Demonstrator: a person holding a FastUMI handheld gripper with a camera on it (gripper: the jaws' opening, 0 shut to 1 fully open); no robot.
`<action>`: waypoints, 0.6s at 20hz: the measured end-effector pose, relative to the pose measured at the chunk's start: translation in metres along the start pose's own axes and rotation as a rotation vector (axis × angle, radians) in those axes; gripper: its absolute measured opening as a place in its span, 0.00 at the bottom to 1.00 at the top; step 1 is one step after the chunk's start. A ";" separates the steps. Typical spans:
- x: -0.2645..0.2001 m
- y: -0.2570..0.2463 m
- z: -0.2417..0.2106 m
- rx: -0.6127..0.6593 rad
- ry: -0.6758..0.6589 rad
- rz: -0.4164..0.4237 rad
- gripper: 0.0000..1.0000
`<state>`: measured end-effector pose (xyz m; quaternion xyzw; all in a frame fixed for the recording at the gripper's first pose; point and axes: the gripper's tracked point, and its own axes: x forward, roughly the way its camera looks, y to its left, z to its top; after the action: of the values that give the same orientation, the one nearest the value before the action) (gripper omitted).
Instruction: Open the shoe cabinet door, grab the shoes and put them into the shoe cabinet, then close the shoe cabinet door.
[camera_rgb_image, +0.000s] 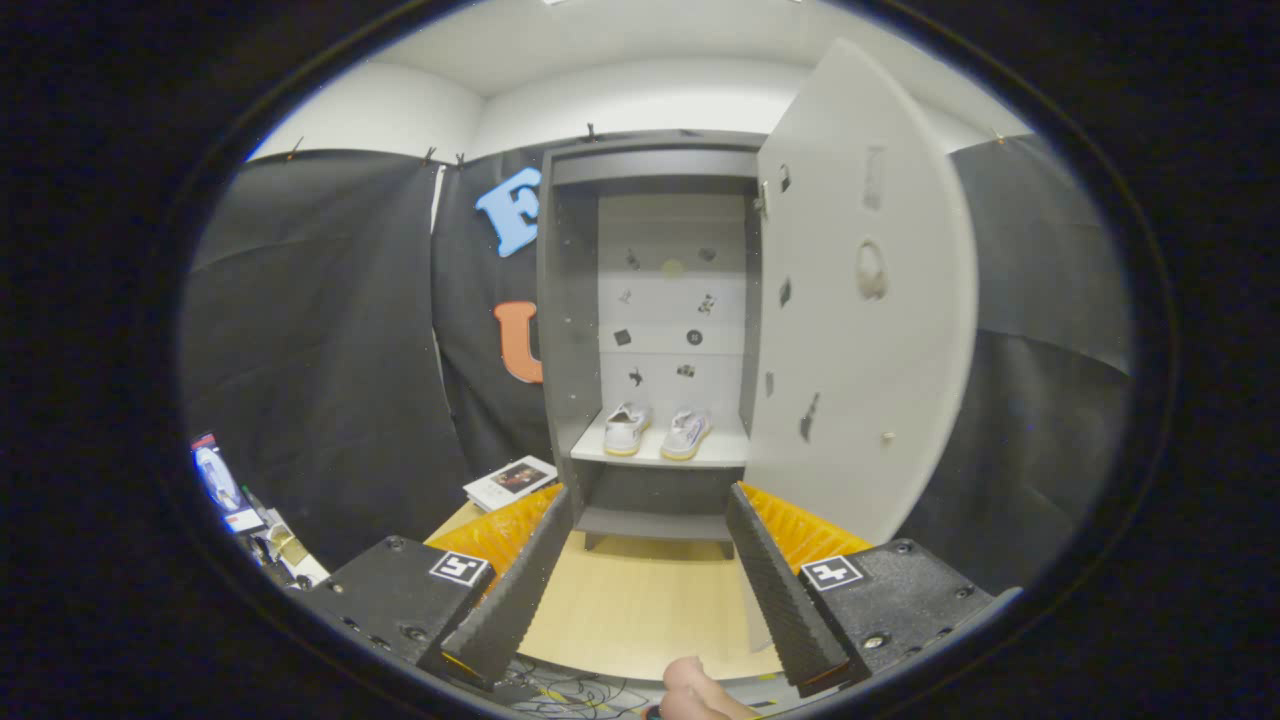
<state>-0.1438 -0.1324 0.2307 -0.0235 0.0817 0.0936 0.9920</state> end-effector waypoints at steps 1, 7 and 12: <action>-0.011 -0.011 0.003 0.001 -0.015 -0.011 0.98; -0.051 -0.090 0.028 -0.008 -0.116 -0.035 0.99; -0.040 -0.171 0.021 -0.076 -0.102 -0.076 0.99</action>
<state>-0.1463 -0.3063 0.2636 -0.0597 0.0265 0.0600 0.9961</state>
